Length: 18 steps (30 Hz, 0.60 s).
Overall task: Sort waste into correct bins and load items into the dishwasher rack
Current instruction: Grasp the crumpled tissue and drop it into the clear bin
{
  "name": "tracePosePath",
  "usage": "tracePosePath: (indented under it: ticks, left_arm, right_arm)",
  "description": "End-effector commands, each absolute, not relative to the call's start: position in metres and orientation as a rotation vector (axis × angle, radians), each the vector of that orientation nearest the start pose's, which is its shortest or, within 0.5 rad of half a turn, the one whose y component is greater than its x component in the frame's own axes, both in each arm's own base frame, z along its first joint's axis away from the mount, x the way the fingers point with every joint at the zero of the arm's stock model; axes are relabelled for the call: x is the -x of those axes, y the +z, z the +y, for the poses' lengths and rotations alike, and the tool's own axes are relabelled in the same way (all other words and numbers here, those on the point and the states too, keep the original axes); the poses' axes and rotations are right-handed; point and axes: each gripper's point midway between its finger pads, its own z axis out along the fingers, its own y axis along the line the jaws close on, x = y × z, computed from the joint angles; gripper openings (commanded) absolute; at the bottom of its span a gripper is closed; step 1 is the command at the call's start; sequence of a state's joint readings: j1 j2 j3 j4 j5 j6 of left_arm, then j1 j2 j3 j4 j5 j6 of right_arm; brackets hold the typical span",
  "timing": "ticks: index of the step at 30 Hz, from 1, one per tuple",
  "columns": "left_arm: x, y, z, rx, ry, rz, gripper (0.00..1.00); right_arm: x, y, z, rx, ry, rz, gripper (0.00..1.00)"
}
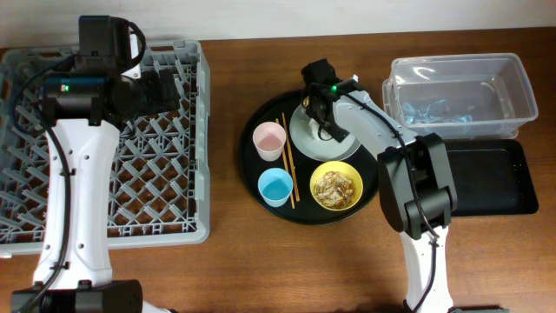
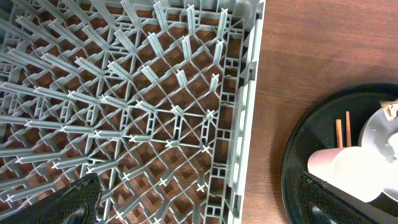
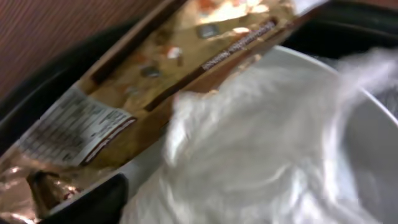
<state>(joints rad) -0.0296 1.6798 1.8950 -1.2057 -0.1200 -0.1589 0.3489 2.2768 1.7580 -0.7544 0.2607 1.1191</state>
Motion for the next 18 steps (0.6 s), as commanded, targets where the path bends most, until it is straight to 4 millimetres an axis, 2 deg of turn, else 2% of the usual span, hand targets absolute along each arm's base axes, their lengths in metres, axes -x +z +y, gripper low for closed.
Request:
tracePosePath:
  ticks: [1,2,3,4,7,9,11,13,14,15,17,18]
  left_arm:
    - [-0.413,0.285,0.007,0.225,0.062,2.536,0.99]
    - [-0.413,0.285,0.007,0.225,0.062,2.536,0.99]
    - [-0.413,0.285,0.007,0.225,0.063,2.536,0.99]
    - [-0.413,0.285,0.007,0.225,0.062,2.536,0.99]
    - [-0.413,0.285,0.007,0.225,0.062,2.536,0.99]
    - [-0.413,0.285,0.007,0.225,0.062,2.536,0.99]
    - [-0.413,0.285,0.007,0.225,0.063,2.536,0.99]
    - [-0.413,0.285,0.007,0.225,0.062,2.536,0.99]
    - [-0.413,0.285,0.007,0.225,0.062,2.536,0.99]
    - [-0.413,0.285,0.007,0.225,0.062,2.536,0.99]
    - [-0.413,0.285,0.007,0.225,0.062,2.536,0.99]
    - [-0.413,0.285,0.007,0.225,0.062,2.536,0.99]
  right_arm:
    - [-0.486,0.008,0.139,-1.022,0.019,2.589,0.39]
    - [-0.483,0.007,0.141,-1.01,0.027,2.613,0.26]
    - [-0.48,0.006,0.144,-0.989,0.039,2.642,0.08]
    - [-0.478,0.006,0.146,-0.987,0.054,2.661,0.04]
    - [-0.468,0.01,0.151,-0.993,0.083,2.709,0.04]
    - [-0.467,0.023,0.157,-0.883,0.133,2.751,0.04]
    - [-0.469,0.044,0.164,-0.739,0.192,2.767,0.04]
    - [-0.471,0.079,0.171,-0.574,0.262,2.751,0.04]
    - [-0.472,0.11,0.17,-0.485,0.292,2.717,0.04]
    - [-0.472,0.145,0.165,-0.433,0.308,2.664,0.04]
    - [-0.474,0.19,0.148,-0.414,0.318,2.572,0.04]
    - [-0.475,0.215,0.13,-0.447,0.302,2.505,0.04]
